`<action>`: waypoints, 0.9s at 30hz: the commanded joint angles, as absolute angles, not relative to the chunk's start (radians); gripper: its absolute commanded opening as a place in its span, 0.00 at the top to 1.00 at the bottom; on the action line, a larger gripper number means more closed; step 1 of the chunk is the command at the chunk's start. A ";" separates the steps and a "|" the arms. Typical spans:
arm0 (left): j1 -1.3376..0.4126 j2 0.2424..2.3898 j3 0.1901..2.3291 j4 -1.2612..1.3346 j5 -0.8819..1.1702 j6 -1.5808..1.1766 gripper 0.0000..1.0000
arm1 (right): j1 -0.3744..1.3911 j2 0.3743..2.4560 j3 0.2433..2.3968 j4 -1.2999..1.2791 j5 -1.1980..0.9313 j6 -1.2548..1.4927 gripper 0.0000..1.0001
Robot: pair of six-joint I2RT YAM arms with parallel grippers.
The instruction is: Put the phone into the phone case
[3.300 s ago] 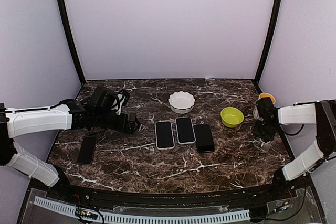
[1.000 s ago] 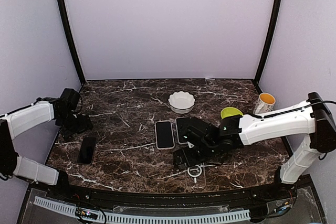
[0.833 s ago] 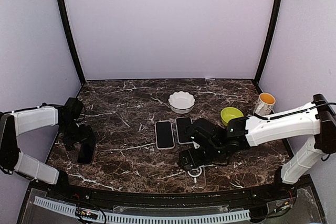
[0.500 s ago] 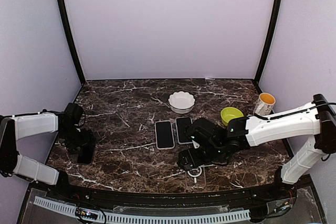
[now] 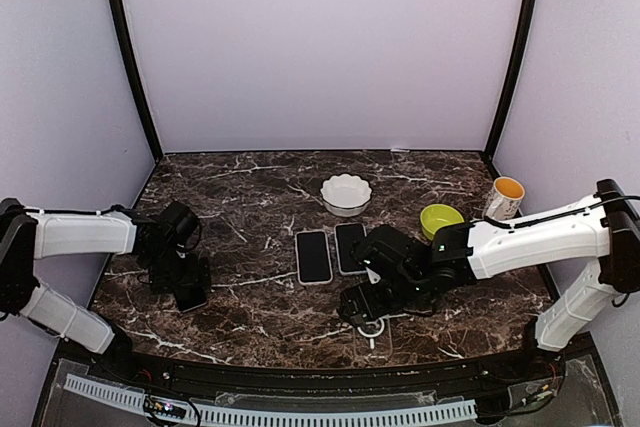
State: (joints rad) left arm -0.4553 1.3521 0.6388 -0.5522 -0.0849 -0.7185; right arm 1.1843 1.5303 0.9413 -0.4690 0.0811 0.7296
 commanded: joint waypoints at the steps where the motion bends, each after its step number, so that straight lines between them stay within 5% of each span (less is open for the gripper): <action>1: -0.473 1.466 0.652 -0.609 -0.072 -0.723 0.01 | 1.183 1.513 0.956 -0.464 0.078 0.715 0.02; 4: -0.477 1.514 0.665 -0.612 -0.077 -0.729 0.04 | 1.183 1.509 0.958 -0.475 0.083 0.713 0.01; 12: -0.497 1.491 0.682 -0.575 -0.045 -0.676 0.41 | 1.183 1.493 0.960 -0.483 0.099 0.708 0.02; 21: -0.772 1.365 0.720 -0.290 -0.065 -0.398 0.55 | 1.133 1.399 0.951 -0.428 0.049 0.620 0.02; 27: -0.972 1.315 0.629 0.037 -0.127 -0.134 0.60 | 1.028 1.382 0.945 -0.201 -0.174 0.484 0.01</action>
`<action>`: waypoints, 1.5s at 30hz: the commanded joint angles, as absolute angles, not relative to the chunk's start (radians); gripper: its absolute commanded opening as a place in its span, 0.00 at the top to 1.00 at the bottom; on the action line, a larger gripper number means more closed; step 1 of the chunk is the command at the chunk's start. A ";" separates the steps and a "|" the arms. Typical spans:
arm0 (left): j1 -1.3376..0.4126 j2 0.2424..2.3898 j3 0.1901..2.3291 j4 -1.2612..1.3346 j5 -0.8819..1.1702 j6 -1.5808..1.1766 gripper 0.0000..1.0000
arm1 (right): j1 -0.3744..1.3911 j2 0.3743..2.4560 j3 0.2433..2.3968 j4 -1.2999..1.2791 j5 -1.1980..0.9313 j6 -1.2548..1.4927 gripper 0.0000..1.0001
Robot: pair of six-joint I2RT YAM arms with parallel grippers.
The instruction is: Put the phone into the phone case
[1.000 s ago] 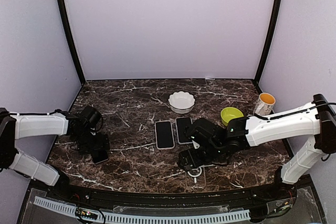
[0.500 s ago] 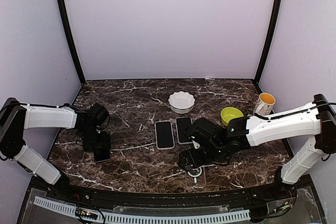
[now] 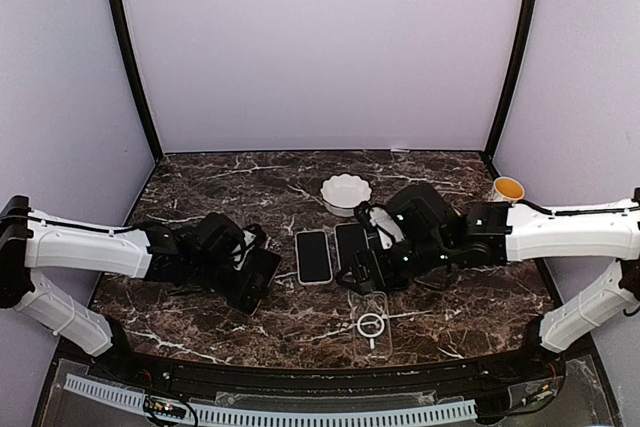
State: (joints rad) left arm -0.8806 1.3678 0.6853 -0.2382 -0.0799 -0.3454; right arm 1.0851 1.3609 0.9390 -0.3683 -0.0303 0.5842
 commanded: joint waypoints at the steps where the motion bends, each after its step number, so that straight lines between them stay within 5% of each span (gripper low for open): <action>1: -0.990 1.309 0.624 0.071 -0.141 -0.089 0.60 | 1.008 1.405 0.962 -0.189 -0.199 0.474 0.02; 7: -1.127 1.245 0.564 0.327 -0.227 0.179 0.59 | 0.969 1.538 1.062 -0.093 -0.370 0.433 0.02; 12: -1.153 1.264 0.569 0.366 -0.244 0.269 0.59 | 0.969 1.607 1.114 -0.078 -0.425 0.447 0.15; 17: -1.158 1.284 0.571 0.405 -0.269 0.323 0.59 | 0.975 1.655 1.158 -0.112 -0.462 0.460 0.45; 21: -1.158 1.276 0.584 0.415 -0.274 0.368 0.59 | 0.975 1.661 1.155 -0.140 -0.463 0.460 0.87; 23: -1.158 1.265 0.597 0.393 -0.276 0.378 0.57 | 0.976 1.628 1.148 -0.154 -0.442 0.445 1.00; 24: -1.158 1.260 0.601 0.383 -0.279 0.376 0.53 | 0.974 1.603 1.146 -0.165 -0.422 0.425 1.00; 27: -1.157 1.206 0.634 0.325 -0.281 0.325 0.14 | 0.953 1.501 1.142 -0.217 -0.380 0.336 1.00; 29: -1.155 1.148 0.654 0.298 -0.222 0.258 0.03 | 0.930 1.408 1.124 -0.233 -0.395 0.260 1.00; 35: -1.108 1.043 0.723 0.333 0.100 0.091 0.01 | 0.889 1.059 0.969 0.040 -0.489 0.160 1.00; 40: -1.093 1.115 0.810 0.550 0.299 -0.029 0.12 | 0.888 0.884 0.825 0.435 -0.467 0.259 1.00; 45: -1.093 1.239 0.911 0.812 0.383 -0.188 0.22 | 0.888 0.871 0.811 0.563 -0.477 0.295 1.00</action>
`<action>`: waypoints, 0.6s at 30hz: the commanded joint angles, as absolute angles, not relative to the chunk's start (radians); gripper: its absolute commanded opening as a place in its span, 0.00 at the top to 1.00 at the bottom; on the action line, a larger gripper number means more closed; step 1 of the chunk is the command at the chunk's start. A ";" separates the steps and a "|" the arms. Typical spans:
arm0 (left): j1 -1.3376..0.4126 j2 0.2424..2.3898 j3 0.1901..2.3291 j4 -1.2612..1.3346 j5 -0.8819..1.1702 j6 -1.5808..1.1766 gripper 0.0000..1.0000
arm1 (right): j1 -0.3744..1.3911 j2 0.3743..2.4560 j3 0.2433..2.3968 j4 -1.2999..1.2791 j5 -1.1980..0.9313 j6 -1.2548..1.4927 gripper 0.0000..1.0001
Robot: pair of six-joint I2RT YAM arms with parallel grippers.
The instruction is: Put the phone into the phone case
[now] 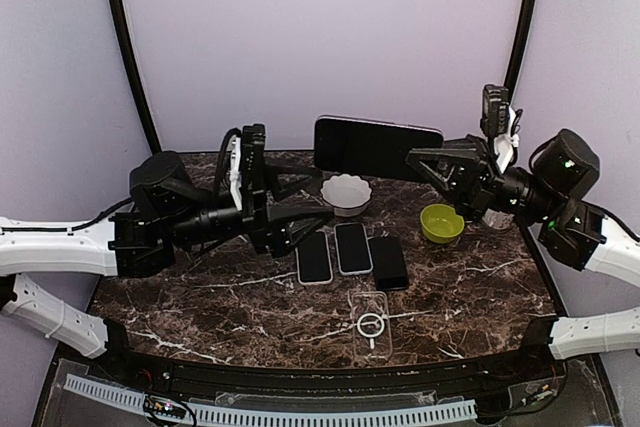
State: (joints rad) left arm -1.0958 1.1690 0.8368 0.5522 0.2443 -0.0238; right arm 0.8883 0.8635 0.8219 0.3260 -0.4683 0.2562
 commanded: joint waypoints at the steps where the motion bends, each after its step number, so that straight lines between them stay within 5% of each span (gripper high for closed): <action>1: -1.094 1.263 0.926 0.900 0.395 -0.205 0.24 | 0.889 0.870 0.811 0.568 -0.476 0.297 1.00; 5: -1.092 1.338 1.005 0.949 0.419 -0.271 0.30 | 0.888 0.875 0.816 0.563 -0.493 0.311 1.00; 13: -1.094 1.353 1.024 0.913 0.435 -0.316 0.95 | 0.888 0.860 0.820 0.497 -0.492 0.300 1.00; 17: -1.094 1.344 1.021 0.882 0.436 -0.317 1.00 | 0.888 0.871 0.863 0.366 -0.502 0.253 1.00; 18: -1.094 1.335 1.016 0.853 0.428 -0.317 1.00 | 0.887 0.871 0.886 0.283 -0.488 0.223 0.80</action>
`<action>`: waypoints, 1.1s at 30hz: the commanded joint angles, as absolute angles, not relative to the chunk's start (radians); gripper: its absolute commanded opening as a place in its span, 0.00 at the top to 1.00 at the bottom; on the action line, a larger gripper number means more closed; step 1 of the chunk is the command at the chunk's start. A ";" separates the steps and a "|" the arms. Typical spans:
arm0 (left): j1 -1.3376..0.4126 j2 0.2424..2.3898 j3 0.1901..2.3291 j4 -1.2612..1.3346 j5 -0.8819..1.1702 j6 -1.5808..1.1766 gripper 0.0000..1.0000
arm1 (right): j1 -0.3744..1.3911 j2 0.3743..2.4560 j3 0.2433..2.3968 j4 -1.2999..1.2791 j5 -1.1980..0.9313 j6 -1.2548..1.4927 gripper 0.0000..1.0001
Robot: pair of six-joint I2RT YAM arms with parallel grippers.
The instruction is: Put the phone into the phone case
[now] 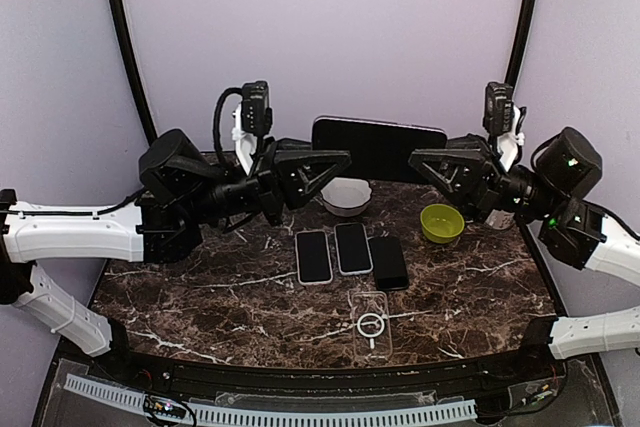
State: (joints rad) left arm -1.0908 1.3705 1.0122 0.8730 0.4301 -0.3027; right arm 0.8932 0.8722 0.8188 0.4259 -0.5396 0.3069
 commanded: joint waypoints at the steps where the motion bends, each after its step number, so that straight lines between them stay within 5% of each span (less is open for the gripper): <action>1: -1.094 1.328 1.014 0.833 0.400 -0.311 1.00 | 0.888 0.871 0.919 0.161 -0.441 0.175 0.42; 2: -1.093 1.310 1.011 0.778 0.379 -0.309 1.00 | 0.888 0.873 0.959 0.041 -0.365 0.128 0.20; 4: -1.092 1.282 1.016 0.657 0.283 -0.299 1.00 | 0.889 0.883 1.027 -0.216 -0.155 0.024 0.02; 8: -1.086 1.263 1.103 0.321 0.041 -0.308 1.00 | 0.890 0.901 1.096 -0.424 0.112 -0.182 0.01; 14: -1.085 1.336 1.313 -0.044 -0.120 -0.392 1.00 | 1.043 1.006 1.133 -0.302 0.194 -0.420 0.03; 23: -1.085 1.371 1.390 -0.130 -0.097 -0.403 1.00 | 1.130 1.197 1.140 -0.045 0.406 -0.566 0.02; 33: -1.085 1.404 1.417 -0.147 -0.072 -0.383 1.00 | 1.130 1.265 1.200 -0.090 0.306 -0.556 0.01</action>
